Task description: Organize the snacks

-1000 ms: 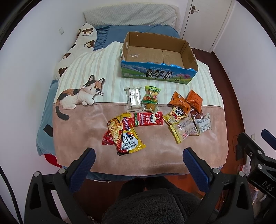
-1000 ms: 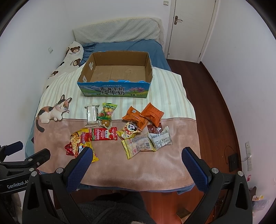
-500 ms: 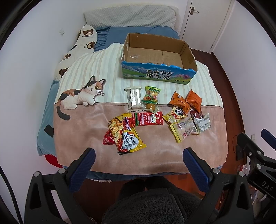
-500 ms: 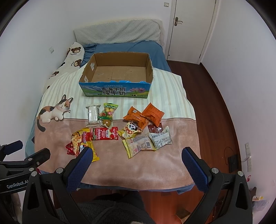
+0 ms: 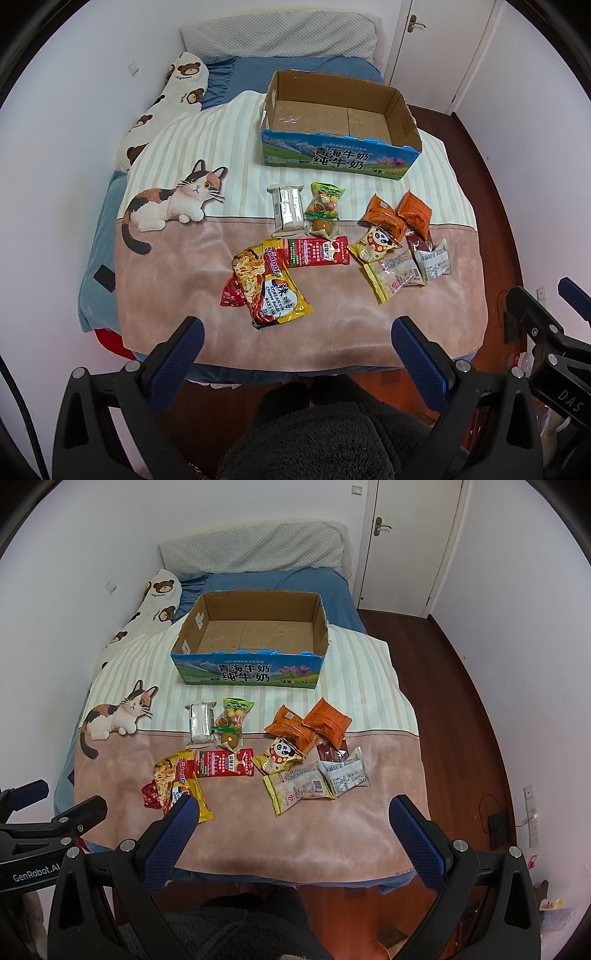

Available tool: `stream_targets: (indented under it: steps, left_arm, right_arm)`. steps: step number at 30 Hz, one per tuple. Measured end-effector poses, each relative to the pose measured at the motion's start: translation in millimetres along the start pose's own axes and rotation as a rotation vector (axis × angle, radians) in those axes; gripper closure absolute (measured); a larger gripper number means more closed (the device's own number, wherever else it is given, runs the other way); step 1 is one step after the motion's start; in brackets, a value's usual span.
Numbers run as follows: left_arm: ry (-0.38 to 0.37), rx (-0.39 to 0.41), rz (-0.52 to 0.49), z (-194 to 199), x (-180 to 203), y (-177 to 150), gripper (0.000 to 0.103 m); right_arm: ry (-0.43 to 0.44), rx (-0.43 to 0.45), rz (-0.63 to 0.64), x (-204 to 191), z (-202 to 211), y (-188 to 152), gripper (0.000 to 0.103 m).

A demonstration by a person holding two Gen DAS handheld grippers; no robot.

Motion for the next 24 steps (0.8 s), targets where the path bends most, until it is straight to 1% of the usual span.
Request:
stream_targets:
  steps: [18, 24]
  left_arm:
    - [-0.004, 0.000, 0.003, 2, -1, -3, 0.000]
    - [-0.007, 0.003, 0.005, 13, -5, -14, 0.000]
  right_arm:
    - [0.000, 0.003, 0.000, 0, 4, -6, 0.000]
    - [0.001, 0.004, 0.001, -1, 6, -9, 0.000]
Point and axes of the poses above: each gripper's, at about its wrist camera, not at the fingertips, and z roughly against the way its jaws point, x to its right, y to its top, the point moved 2 cm from there along -z, roughly the way its jaws point, and after that the axes turned 3 degrees about -x, right-handed, at the moved point
